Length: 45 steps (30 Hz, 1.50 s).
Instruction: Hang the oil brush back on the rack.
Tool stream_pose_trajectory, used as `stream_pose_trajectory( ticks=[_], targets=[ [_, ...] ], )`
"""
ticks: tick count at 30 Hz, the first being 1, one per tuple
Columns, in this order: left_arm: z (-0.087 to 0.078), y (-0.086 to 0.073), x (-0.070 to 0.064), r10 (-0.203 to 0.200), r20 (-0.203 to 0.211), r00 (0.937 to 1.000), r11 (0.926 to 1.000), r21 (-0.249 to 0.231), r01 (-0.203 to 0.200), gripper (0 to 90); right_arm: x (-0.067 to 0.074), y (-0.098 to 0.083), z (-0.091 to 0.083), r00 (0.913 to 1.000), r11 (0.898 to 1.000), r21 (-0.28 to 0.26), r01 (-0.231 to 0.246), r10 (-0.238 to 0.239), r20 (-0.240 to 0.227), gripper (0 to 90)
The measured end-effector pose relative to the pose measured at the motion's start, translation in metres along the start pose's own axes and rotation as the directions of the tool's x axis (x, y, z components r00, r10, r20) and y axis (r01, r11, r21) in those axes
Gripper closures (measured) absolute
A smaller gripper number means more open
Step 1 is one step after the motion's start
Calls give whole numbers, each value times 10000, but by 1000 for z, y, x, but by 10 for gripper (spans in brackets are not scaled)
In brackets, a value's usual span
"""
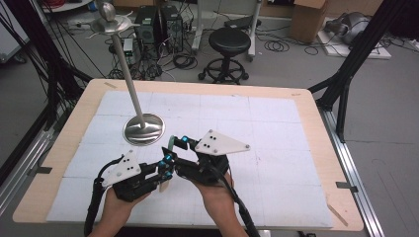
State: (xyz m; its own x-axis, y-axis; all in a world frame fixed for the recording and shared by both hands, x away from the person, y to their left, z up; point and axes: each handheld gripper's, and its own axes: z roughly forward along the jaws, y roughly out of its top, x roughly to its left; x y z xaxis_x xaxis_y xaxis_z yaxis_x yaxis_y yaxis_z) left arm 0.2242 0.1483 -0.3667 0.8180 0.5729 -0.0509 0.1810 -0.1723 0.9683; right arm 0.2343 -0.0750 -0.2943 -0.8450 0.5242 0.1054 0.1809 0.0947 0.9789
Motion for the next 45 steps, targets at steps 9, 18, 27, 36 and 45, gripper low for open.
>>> stream_pose_trajectory(
  ticks=[9, 18, 27, 36, 45],
  targets=[
    [3, 0, -4, 44, -460, 9989, 9999, 100, -40, 840, -5, 0, 2, 9969, 9968, 195, -780, 779, 63, 746],
    [-2, 2, 3, -406, 897, 9951, 9991, -119, 418, 638, -13, -2, -5, 9901, 9945, 193, -1027, 1040, -939, 757],
    [-15, 4, 17, -792, 3695, 9259, 9943, -367, 997, 503, -29, -8, -15, 9230, 9976, 10, -693, 645, -3795, 756],
    [-13, 3, 13, -809, 4771, 8751, 9940, -260, 1061, 504, -30, -9, -16, 8427, 9987, -272, -433, 219, -5380, 756],
    [-7, 1, 3, -569, 5454, 8363, 9958, -298, 871, 656, -27, -10, -14, 7902, 9972, -594, -445, -13, -6128, 756]
  ],
)
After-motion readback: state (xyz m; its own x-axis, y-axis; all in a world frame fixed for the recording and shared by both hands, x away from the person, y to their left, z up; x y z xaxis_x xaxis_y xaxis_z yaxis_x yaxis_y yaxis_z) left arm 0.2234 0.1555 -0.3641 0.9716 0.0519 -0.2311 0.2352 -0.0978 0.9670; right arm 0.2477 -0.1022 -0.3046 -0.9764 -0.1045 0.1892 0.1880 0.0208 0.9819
